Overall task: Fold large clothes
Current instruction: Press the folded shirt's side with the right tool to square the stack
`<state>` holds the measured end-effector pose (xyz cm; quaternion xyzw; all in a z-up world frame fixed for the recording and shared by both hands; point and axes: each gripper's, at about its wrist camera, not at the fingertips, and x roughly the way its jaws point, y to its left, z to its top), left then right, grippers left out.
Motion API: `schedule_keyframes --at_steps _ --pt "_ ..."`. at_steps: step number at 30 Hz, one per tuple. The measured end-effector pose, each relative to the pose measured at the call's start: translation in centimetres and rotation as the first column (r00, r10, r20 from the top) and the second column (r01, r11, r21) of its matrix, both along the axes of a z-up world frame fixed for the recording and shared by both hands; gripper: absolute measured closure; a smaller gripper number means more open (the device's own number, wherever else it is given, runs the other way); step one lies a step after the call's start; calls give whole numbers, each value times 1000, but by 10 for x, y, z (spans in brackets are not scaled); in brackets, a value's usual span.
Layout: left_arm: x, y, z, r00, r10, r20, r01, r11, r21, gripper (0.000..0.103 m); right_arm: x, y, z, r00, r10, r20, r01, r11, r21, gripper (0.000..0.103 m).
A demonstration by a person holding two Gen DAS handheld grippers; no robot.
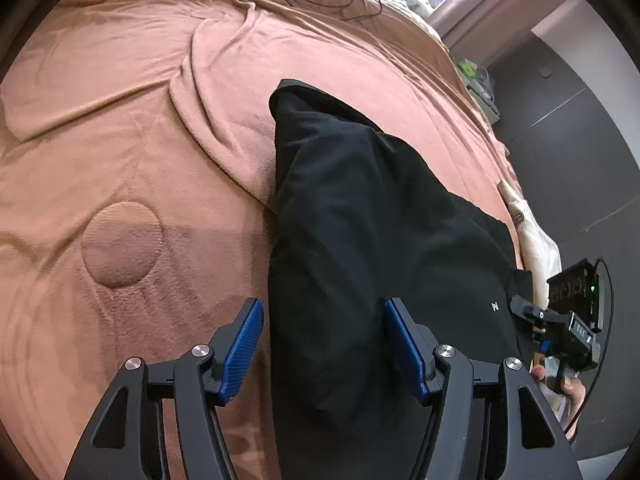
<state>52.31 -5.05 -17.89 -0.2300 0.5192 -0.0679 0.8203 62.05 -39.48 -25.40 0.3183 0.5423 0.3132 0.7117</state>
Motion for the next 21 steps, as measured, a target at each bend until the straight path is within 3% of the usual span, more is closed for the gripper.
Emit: schedule_keyframes --at_steps 2,3,4,8,11,16,19,20,21 --pt "1 -3 2 1000 -4 2 4 1000 11 39 2 1 3 1000 1 13 -1 1000 -1 40" --pt "2 -5 3 1000 -4 4 4 1000 23 39 2 3 5 1000 13 18 -13 1000 7 55" --pt "2 -7 3 1000 -3 5 3 1000 30 39 2 2 9 999 22 26 -22 1000 19 56" --pt "2 -9 3 1000 -7 8 7 999 40 39 -4 0 15 997 37 62 -37 999 -12 56" --pt "2 -7 2 1000 -11 9 11 999 33 39 -7 -3 7 998 51 34 -50 998 -32 40" --pt "3 -6 0 1000 -14 12 14 1000 27 39 -7 0 0 997 70 23 -71 997 21 28" --pt "3 -6 0 1000 -5 13 5 1000 22 39 -4 10 1 997 70 36 -71 997 20 29" --pt "2 -6 0 1000 0 14 0 1000 24 39 -2 11 2 997 63 40 -63 998 14 33" --pt "2 -7 1 1000 2 16 -2 1000 29 41 0 13 2 998 55 40 -55 998 8 48"
